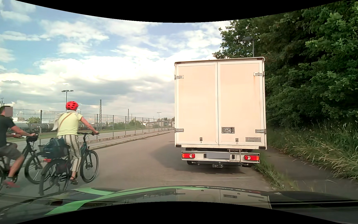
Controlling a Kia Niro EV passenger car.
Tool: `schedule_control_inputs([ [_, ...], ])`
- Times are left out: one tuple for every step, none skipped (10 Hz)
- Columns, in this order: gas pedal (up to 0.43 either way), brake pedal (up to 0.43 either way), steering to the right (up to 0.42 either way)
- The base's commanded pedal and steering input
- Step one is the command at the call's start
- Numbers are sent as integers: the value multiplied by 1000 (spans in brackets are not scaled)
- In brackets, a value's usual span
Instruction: Follow the waypoints while adhering to traffic rules and regulations
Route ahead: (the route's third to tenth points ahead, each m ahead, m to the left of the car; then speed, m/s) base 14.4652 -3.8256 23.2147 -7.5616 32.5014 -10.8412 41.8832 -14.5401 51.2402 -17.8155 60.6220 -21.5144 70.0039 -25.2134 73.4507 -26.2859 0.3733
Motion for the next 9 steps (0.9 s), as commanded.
schedule_control_inputs([
  [8, 0, -970],
  [20, 0, -970],
  [20, 0, -970],
  [20, 0, -970],
  [28, 0, -970],
  [28, 0, -970],
  [39, 0, -970],
  [39, 0, -968],
  [39, 0, -966],
])
